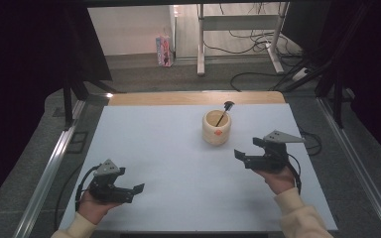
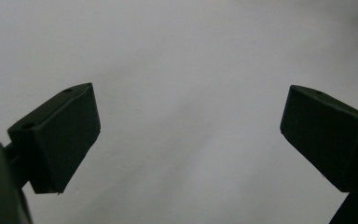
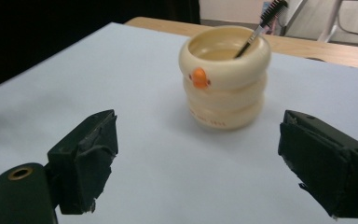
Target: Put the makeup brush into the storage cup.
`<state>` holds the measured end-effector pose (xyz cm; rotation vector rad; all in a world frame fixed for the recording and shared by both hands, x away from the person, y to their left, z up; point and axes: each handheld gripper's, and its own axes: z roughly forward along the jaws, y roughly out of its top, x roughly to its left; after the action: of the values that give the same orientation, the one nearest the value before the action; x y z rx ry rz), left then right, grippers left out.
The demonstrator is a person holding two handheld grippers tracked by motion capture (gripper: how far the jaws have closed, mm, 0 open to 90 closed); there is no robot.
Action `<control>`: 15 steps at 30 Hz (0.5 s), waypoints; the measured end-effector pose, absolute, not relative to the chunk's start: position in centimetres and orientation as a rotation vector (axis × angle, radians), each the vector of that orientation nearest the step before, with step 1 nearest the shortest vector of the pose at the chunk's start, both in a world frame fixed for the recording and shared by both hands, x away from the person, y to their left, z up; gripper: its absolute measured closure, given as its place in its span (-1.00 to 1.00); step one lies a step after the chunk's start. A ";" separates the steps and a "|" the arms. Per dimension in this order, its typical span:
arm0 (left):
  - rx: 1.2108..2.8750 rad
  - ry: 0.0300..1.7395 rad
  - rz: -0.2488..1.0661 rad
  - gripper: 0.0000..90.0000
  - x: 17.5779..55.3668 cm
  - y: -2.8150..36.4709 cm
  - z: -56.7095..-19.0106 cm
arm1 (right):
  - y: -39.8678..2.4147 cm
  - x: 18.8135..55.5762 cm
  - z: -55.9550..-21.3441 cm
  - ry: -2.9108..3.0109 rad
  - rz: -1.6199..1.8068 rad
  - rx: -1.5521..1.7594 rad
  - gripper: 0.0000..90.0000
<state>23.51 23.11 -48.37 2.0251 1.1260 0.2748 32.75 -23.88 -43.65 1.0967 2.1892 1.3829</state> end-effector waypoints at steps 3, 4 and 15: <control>2.022 1.126 0.286 -0.85 23.7 23.3 -48.4 | -24.9 31.9 -44.1 2.200 1.362 1.103 -0.73; 2.022 1.127 0.289 -0.85 23.7 23.4 -48.5 | -25.2 31.6 -44.3 2.201 1.355 1.109 -0.73; 2.017 1.144 0.309 -0.84 24.3 24.0 -48.9 | -27.3 29.2 -45.8 2.241 1.294 1.152 -0.72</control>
<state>24.30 24.02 -48.92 2.0166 1.1444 0.3091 29.21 -27.31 -45.80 1.1516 2.2414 1.2937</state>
